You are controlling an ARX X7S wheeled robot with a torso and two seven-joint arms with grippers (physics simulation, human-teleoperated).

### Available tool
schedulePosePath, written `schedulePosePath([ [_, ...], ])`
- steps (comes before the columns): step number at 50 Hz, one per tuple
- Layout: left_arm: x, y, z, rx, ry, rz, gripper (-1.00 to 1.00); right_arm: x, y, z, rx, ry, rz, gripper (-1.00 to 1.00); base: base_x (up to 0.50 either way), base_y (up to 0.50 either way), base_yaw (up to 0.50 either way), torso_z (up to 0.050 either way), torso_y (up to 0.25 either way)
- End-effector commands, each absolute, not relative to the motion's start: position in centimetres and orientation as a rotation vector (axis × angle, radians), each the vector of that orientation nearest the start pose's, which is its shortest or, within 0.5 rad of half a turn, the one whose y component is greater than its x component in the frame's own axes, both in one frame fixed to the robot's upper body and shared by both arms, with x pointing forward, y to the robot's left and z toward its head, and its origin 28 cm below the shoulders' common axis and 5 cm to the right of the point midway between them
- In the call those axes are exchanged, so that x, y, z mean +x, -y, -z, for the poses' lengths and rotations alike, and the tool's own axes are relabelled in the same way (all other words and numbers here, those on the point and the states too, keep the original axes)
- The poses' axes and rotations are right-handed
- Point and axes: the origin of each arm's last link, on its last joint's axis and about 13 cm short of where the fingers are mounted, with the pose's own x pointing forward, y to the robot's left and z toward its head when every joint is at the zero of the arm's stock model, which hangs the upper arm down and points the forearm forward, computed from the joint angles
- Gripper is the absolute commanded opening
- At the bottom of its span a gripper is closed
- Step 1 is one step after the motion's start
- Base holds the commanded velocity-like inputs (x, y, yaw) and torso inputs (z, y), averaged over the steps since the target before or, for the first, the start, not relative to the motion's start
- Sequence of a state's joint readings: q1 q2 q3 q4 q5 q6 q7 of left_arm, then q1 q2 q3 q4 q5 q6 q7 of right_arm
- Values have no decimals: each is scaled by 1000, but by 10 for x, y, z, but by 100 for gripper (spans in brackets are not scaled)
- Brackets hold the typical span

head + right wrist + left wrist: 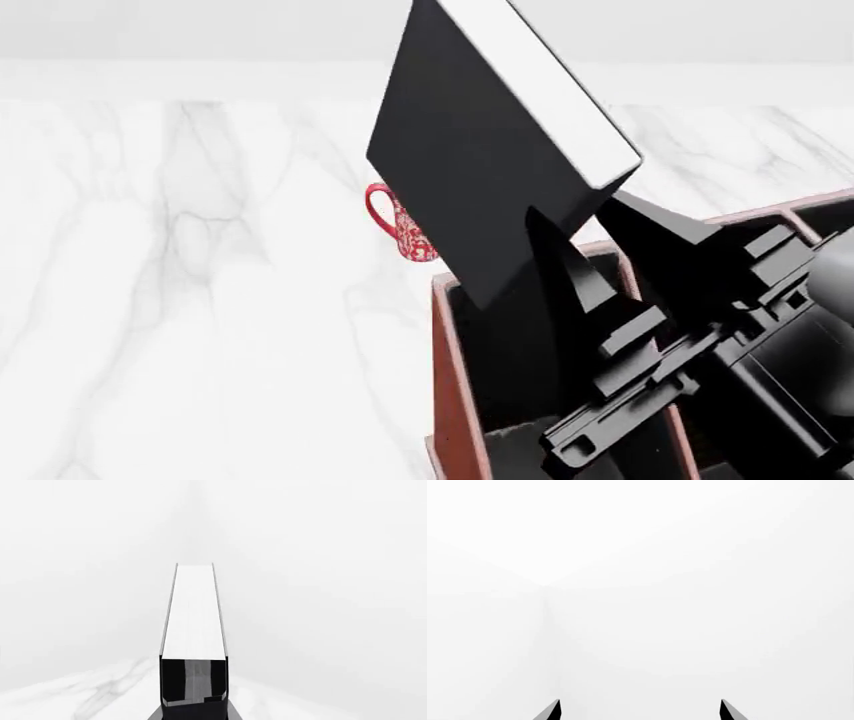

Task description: Pick up the book and place it in the left compartment of the caddy.

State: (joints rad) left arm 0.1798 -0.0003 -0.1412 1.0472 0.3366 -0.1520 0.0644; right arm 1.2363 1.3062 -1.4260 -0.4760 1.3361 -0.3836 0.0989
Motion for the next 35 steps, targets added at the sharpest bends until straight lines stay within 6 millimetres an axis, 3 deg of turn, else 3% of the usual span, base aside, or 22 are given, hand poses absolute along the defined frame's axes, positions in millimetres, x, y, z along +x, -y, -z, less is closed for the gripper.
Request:
schedulePosePath([
  [1, 124, -235, -183, 395, 676, -227, 100, 216, 199, -246, 13, 366, -585, -100, 0, 0, 0, 0, 0],
  [17, 125, -235, -183, 397, 672, -225, 100, 218, 205, -218, -1, 307, -538, -100, 0, 0, 0, 0, 1],
  [35, 126, -234, -183, 398, 671, -224, 100, 208, 219, -204, 38, 293, -472, -100, 0, 0, 0, 1, 1],
])
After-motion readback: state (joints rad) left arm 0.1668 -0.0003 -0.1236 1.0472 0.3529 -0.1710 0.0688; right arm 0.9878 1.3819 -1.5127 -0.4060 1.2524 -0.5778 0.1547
